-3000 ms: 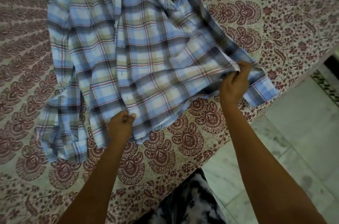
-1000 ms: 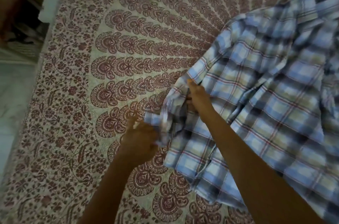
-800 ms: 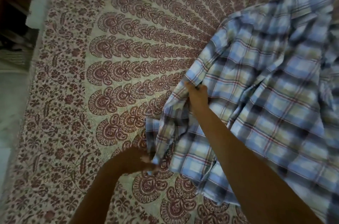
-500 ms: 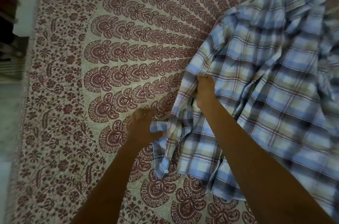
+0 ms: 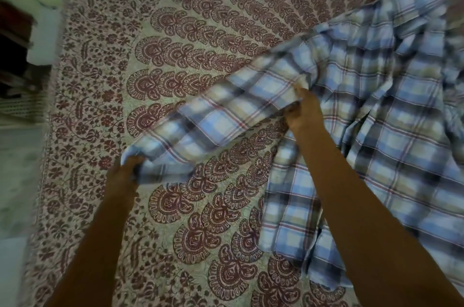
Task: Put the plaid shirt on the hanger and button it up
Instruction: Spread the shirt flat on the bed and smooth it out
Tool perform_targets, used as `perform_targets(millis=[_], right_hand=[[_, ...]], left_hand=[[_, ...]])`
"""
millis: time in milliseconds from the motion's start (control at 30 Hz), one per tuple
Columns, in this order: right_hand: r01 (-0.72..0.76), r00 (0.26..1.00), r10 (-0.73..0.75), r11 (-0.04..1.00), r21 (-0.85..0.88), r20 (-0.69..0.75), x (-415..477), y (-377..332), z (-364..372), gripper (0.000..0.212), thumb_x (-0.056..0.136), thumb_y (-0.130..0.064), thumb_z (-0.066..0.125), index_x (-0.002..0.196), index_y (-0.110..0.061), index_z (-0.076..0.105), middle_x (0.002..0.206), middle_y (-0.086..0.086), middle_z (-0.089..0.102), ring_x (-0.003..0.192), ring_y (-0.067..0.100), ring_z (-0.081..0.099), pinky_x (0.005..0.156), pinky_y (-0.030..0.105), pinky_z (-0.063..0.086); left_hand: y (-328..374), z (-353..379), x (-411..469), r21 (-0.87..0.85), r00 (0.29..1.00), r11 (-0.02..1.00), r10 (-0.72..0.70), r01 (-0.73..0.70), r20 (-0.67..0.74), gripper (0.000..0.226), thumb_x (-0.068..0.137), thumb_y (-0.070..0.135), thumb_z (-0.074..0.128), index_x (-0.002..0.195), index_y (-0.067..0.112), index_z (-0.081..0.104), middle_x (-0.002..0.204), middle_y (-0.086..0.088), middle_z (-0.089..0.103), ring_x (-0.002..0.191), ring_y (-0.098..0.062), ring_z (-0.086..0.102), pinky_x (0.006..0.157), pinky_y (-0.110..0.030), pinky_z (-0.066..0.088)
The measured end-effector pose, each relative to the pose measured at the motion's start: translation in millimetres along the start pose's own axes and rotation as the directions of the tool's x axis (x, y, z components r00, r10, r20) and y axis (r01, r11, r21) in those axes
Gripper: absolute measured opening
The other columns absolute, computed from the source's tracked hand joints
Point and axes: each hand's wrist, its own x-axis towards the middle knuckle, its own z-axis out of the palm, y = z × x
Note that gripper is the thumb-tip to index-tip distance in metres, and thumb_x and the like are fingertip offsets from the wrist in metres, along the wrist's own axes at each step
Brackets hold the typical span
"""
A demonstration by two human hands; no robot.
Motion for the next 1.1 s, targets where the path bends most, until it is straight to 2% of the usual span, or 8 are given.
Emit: perform_targets(millis=[133,400,533,667,733,867,967,1100], right_hand=[[0.087,0.992,-0.094,0.993,-0.084,-0.079,0.7,6.8,-1.1,0.032,0.08,0.005,0.058,0.097,-0.018,0.043,0.073,0.0,0.045,0.048,0.009,0.041,0.038,0.016,0.033],[0.295,0.933,-0.359,0.821,-0.49,-0.04,2.9,49.0,-16.6,0.021,0.088,0.004,0.049,0.106,-0.003,0.057,0.09,0.008,0.052,0.08,0.013,0.047,0.081,0.028,0.044],[0.247,0.943,-0.323,0.846,-0.473,-0.084,-30.6,68.0,-1.9,0.026,0.085,-0.01,0.052,0.11,-0.008,0.053,0.103,0.004,0.038,0.078,-0.028,0.038,0.089,0.018,0.042],[0.218,0.973,-0.137,0.801,-0.558,0.184,-114.5,129.4,2.9,0.025,0.089,0.014,0.042,0.079,-0.007,0.052,0.067,0.007,0.042,0.049,-0.013,0.052,0.059,0.007,0.043],[0.131,0.967,0.019,0.816,-0.563,0.253,-128.3,174.7,3.3,0.009,0.089,-0.006,0.057,0.08,-0.006,0.059,0.073,0.011,0.053,0.06,0.004,0.055,0.066,0.02,0.043],[-0.267,0.84,0.482,0.767,-0.584,0.249,-154.5,226.1,10.7,0.039,0.087,-0.04,0.059,0.098,-0.002,0.058,0.087,0.021,0.061,0.085,0.039,0.062,0.064,0.026,0.043],[-0.461,0.795,0.555,0.814,-0.353,0.242,-163.1,233.3,28.6,0.047,0.085,-0.036,0.062,0.119,-0.006,0.051,0.086,0.004,0.061,0.071,0.017,0.063,0.063,0.028,0.05],[-0.431,0.839,0.507,0.841,-0.326,0.199,-158.3,227.0,47.0,0.017,0.085,-0.016,0.064,0.097,-0.004,0.059,0.07,0.001,0.059,0.056,0.01,0.059,0.052,0.022,0.05]], left_hand=[[-13.2,-15.8,8.3,-0.103,0.991,0.995,-0.007,-0.007,-0.135,0.009,0.091,0.022,0.056,0.094,0.015,0.059,0.094,-0.002,0.06,0.082,-0.019,0.058,0.06,-0.025,0.047],[-26.4,12.6,-2.5,0.05,0.895,0.996,0.086,-0.072,-0.437,0.041,0.093,0.012,0.052,0.127,-0.007,0.039,0.128,-0.027,0.05,0.115,-0.036,0.053,0.082,-0.032,0.043],[-18.1,12.7,-7.4,0.178,0.858,0.967,0.247,-0.185,-0.451,0.037,0.092,0.008,0.053,0.126,-0.002,0.044,0.128,-0.022,0.052,0.114,-0.03,0.053,0.076,-0.012,0.037],[-28.3,7.4,-8.3,0.299,0.968,0.953,0.126,-0.058,-0.215,0.029,0.09,0.002,0.051,0.118,0.001,0.059,0.119,-0.019,0.063,0.113,-0.035,0.057,0.098,-0.042,0.046],[-27.9,2.9,-10.5,0.249,0.984,0.968,0.078,-0.036,-0.16,0.033,0.088,0.003,0.056,0.121,0.001,0.057,0.119,-0.02,0.062,0.112,-0.036,0.057,0.097,-0.051,0.046],[-18.7,-8.3,-25.9,0.037,1.0,0.999,-0.003,0.003,-0.003,0.031,0.087,0.006,0.059,0.118,0.006,0.056,0.111,-0.017,0.063,0.098,-0.032,0.062,0.088,-0.046,0.052],[-17.0,-17.6,-38.6,0.072,0.997,0.997,0.023,-0.028,0.07,0.013,0.085,0.009,0.062,0.098,0.01,0.065,0.078,0.0,0.071,0.071,-0.015,0.066,0.062,-0.024,0.053],[-22.0,-22.7,-44.0,0.042,0.998,0.998,0.041,-0.039,-0.054,0.006,0.085,0.011,0.062,0.079,0.011,0.061,0.057,0.005,0.059,0.058,-0.009,0.054,0.055,-0.018,0.04]])
